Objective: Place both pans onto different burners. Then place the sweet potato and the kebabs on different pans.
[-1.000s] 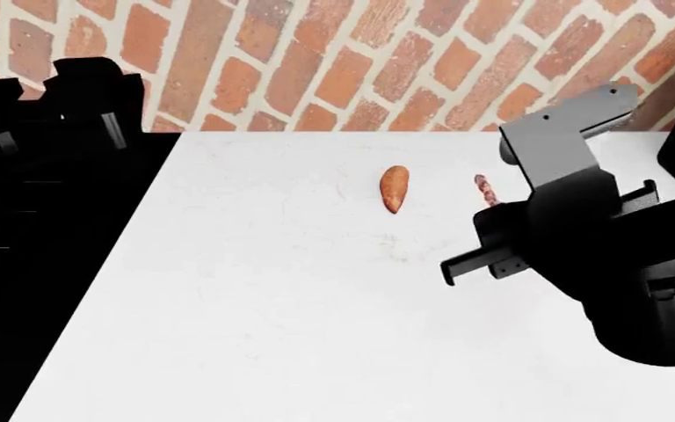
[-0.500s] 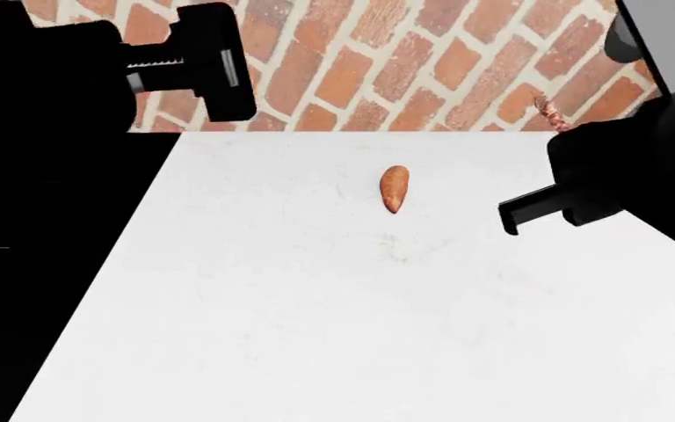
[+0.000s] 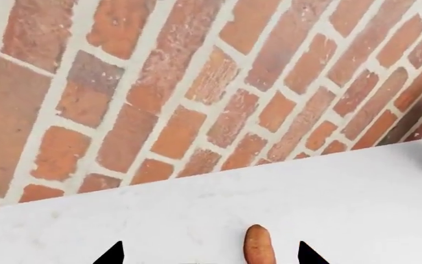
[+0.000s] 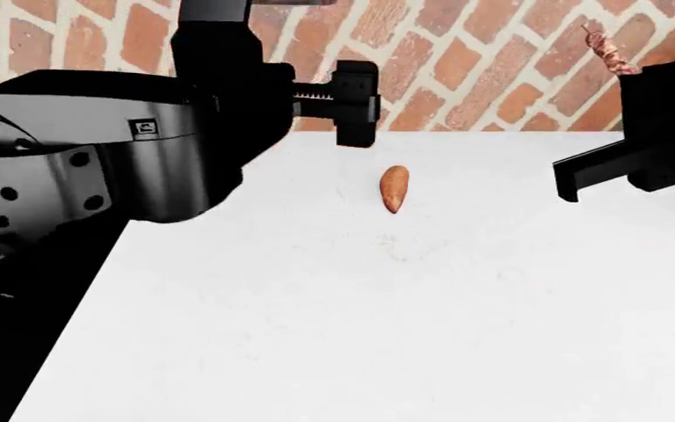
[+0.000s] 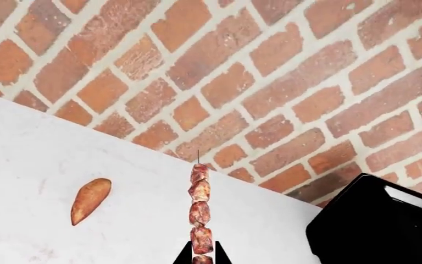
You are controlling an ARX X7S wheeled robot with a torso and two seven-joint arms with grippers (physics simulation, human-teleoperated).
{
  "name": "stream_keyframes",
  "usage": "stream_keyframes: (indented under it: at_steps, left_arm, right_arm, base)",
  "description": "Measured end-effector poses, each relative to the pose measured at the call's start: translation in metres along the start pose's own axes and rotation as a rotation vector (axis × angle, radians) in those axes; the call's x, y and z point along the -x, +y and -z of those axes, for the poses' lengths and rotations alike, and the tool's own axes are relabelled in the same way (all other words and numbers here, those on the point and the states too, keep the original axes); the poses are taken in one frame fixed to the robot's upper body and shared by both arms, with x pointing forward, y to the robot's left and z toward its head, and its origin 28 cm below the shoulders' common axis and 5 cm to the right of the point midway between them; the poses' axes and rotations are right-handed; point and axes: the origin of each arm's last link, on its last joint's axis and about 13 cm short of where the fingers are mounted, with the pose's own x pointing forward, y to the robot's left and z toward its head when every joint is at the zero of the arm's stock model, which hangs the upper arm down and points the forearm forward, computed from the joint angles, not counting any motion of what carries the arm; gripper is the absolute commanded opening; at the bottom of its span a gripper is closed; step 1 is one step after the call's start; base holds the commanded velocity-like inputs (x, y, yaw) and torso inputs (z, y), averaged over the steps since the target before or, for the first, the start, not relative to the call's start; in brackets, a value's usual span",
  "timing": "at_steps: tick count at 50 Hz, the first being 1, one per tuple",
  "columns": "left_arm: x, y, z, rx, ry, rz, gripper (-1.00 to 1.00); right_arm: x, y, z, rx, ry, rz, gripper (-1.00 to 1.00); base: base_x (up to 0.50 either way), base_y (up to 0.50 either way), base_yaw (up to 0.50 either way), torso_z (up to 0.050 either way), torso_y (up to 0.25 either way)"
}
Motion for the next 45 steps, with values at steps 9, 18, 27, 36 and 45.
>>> stream_keyframes:
  at_steps: [9, 18, 27, 36, 45]
  left_arm:
    - [-0.023, -0.019, 0.013, -0.06, 0.028, 0.037, 1.0]
    - [-0.037, -0.038, 0.024, -0.08, 0.032, 0.081, 1.0]
    - [-0.047, -0.05, 0.033, -0.075, 0.033, 0.103, 1.0]
    - [-0.059, -0.059, 0.044, -0.073, 0.045, 0.087, 1.0]
    - [-0.071, -0.064, 0.056, -0.085, 0.059, 0.045, 1.0]
  right_arm:
    - [0.004, -0.003, 0.001, -0.005, -0.012, 0.005, -1.0]
    - [0.005, -0.004, 0.005, -0.01, -0.01, 0.009, -1.0]
    - [0.004, -0.005, 0.008, -0.013, -0.005, 0.009, -1.0]
    - [0.003, -0.005, 0.011, -0.018, 0.0, 0.008, -1.0]
    - [0.003, -0.006, 0.016, -0.024, 0.005, 0.008, -1.0]
  base:
    - [0.0, 0.0, 0.0, 0.0, 0.0]
    - [0.0, 0.0, 0.0, 0.0, 0.0]
    - [0.0, 0.0, 0.0, 0.0, 0.0]
    - [0.0, 0.0, 0.0, 0.0, 0.0]
    - [0.0, 0.0, 0.0, 0.0, 0.0]
